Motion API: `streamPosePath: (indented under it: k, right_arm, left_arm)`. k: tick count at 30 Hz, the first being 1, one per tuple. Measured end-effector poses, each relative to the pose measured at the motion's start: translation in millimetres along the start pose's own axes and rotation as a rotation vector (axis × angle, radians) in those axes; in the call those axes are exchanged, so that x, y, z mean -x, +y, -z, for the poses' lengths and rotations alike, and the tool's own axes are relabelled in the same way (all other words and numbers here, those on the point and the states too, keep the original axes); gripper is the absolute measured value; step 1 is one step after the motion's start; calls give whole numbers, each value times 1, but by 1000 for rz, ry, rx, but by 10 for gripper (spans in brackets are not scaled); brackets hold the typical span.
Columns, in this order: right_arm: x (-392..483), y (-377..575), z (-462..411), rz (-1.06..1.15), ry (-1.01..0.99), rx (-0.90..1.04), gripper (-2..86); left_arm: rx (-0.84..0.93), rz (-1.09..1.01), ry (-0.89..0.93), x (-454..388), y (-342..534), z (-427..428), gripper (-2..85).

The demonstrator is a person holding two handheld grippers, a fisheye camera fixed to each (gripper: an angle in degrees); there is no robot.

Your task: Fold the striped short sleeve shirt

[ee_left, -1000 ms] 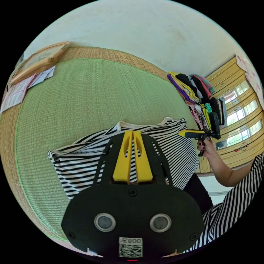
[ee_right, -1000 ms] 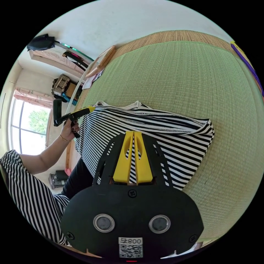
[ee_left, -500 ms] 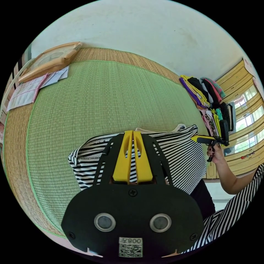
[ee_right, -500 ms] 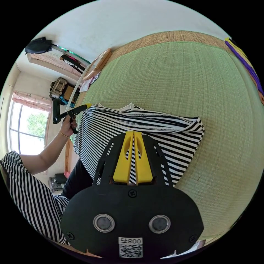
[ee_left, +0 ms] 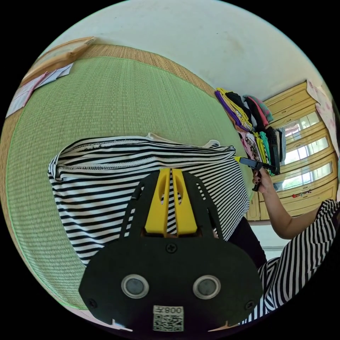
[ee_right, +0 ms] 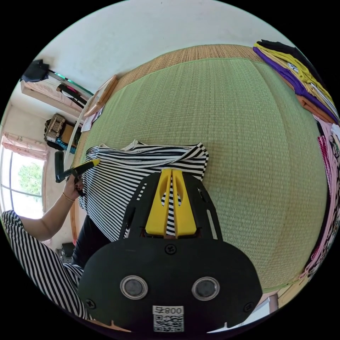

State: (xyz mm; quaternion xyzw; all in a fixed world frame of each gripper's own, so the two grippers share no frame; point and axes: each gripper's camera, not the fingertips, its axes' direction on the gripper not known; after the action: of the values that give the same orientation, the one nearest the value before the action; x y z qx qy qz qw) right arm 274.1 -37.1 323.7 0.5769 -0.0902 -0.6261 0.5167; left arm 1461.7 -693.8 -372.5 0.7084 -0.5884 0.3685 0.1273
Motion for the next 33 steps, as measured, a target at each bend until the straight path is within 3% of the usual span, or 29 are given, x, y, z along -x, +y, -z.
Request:
streamPosePath:
  k: [19,21,25,33]
  right_arm:
    - [-9,-34,-11,-22,-66,-33,0]
    - [-10,-35,-12,-32,-85,-35,0]
    - [-8,-40,-11,-45,-110,-44,0]
    - [2,-44,-9,-40,-116,-24,0]
  left_arm:
    - [-95,-70,24,-10,-11,-1,1]
    - [-56,-105,79,-16,-7,-10,1]
    - [40,-125,15,-21,-8,-36,1]
    - [-15,-107,-6,-13,-27,-40,1]
